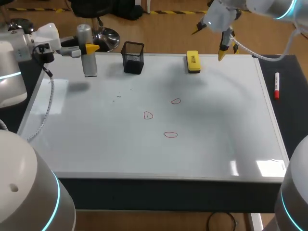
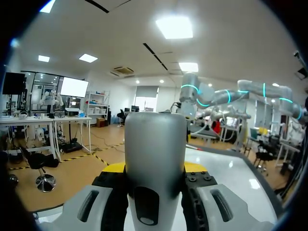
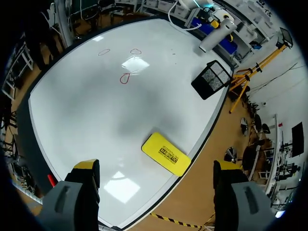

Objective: Pick up the inspection probe, press it on each red-marked spot on the whiteboard one by one, put down the probe, pick up the eraser, and wipe off all the red marks.

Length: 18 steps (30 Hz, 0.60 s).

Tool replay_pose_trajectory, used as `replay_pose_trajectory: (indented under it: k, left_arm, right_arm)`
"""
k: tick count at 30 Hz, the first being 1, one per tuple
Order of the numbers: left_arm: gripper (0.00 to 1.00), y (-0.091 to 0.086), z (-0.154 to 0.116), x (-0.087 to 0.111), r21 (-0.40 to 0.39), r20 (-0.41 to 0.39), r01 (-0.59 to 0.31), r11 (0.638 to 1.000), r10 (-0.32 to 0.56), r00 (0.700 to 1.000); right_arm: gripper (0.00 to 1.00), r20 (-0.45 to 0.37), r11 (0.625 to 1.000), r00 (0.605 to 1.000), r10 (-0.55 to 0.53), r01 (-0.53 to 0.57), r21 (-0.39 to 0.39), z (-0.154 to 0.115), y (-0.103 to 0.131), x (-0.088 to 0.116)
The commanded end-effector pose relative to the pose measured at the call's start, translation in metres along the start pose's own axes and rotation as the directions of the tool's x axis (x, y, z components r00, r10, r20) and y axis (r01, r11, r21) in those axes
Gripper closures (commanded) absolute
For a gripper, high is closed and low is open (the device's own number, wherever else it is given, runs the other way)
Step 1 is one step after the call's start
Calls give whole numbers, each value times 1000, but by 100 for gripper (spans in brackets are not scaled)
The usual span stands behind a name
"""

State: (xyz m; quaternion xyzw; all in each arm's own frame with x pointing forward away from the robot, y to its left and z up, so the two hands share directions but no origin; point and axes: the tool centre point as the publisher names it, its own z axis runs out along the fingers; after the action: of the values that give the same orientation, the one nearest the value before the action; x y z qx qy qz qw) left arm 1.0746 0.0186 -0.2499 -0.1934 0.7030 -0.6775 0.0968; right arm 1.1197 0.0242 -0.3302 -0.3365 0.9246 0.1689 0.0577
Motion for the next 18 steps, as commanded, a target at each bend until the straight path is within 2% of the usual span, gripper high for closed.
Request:
replay_pose_trajectory:
  k: [1, 3, 7, 11, 14, 16, 18]
  left_arm:
    - [100, -1, 0, 2, 1, 4, -2, 1000, 2, 1000]
    - [100, -1, 0, 2, 1, 4, -2, 1000, 2, 1000]
    - [100, -1, 0, 2, 1, 4, -2, 1000, 2, 1000]
    - [100, -1, 0, 2, 1, 4, -2, 1000, 2, 1000]
    - [100, -1, 0, 2, 1, 4, -2, 1000, 2, 1000]
    - [100, -1, 0, 2, 1, 4, -2, 1000, 2, 1000]
    - [100, -1, 0, 2, 1, 4, -2, 1000, 2, 1000]
  right_arm:
    - [0, -98, 999, 994, -38, 41, 23, -2, -10, -9]
    - [0, -138, 996, 988, -69, 77, 51, -2, -13, -13]
    - [0, -119, 995, 989, -91, 94, 20, 1, -17, -16]
    - [0, -142, 987, 978, -153, 159, 32, 5, -18, -20]
    - [0, -119, 979, 973, -196, 201, 33, 12, -19, -20]
    - [0, -87, 973, 970, -228, 229, 4, 20, -20, -18]
    - [0, -96, 959, 955, -281, 282, 1, 27, -20, -18]
